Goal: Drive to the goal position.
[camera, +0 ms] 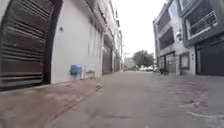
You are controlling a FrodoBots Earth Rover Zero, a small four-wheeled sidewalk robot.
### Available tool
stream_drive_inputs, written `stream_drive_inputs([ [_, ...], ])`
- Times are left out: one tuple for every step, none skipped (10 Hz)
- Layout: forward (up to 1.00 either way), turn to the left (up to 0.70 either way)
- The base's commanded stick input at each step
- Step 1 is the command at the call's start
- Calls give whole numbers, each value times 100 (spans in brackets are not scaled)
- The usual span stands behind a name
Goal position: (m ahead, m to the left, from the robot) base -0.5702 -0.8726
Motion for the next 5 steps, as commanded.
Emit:
stream_drive_inputs([
  [85, 0],
  [85, 0],
  [85, 0],
  [85, 0],
  [85, 0],
])
